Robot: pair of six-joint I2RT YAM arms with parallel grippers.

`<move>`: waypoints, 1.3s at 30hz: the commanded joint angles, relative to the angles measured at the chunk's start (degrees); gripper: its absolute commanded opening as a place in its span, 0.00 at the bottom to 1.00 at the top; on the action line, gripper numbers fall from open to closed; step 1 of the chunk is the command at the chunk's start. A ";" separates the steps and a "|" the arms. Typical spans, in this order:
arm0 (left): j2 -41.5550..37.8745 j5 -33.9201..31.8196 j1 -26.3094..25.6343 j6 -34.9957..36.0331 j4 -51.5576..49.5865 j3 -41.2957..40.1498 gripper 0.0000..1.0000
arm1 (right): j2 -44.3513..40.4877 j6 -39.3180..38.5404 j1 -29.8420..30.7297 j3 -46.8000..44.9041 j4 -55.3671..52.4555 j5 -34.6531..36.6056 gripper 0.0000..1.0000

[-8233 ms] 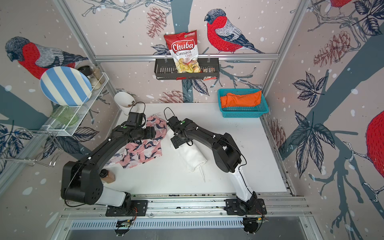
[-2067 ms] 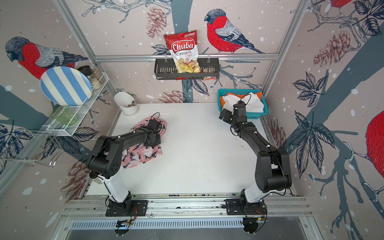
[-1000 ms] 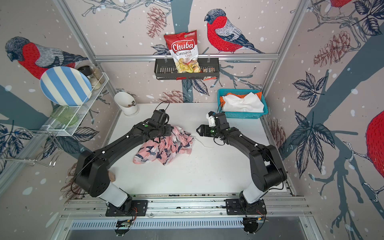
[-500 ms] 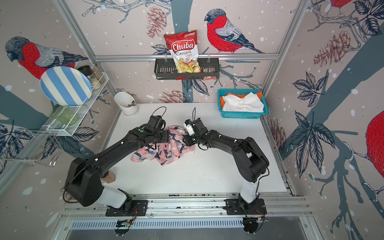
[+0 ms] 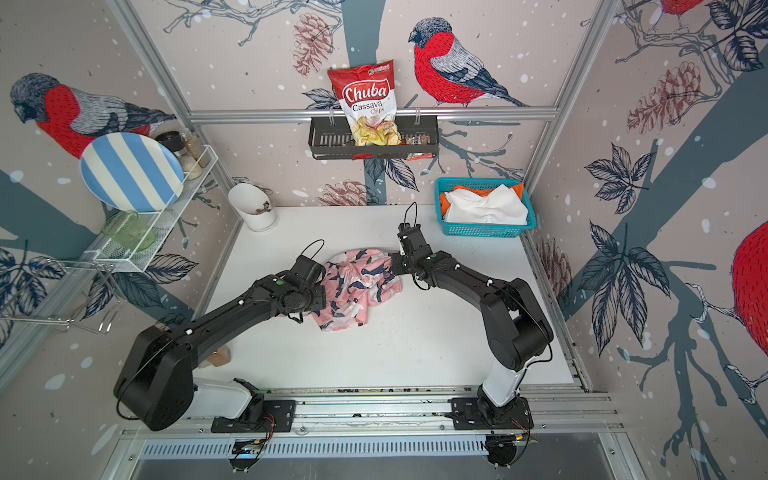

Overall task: Roll up the shorts
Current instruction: Flatten out the shorts at the center of the board.

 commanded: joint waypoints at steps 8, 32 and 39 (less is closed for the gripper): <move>8.01 14.55 6.95 -3.57 16.63 3.02 0.58 | -1.97 1.87 0.27 -1.81 -1.66 1.46 0.00; 15.86 27.05 8.75 -3.21 25.48 10.63 0.00 | -1.96 1.96 1.03 -0.18 -3.22 4.31 0.00; 1.99 22.20 8.80 0.10 18.61 17.15 0.00 | -11.30 1.13 -1.63 2.68 -3.63 10.53 0.00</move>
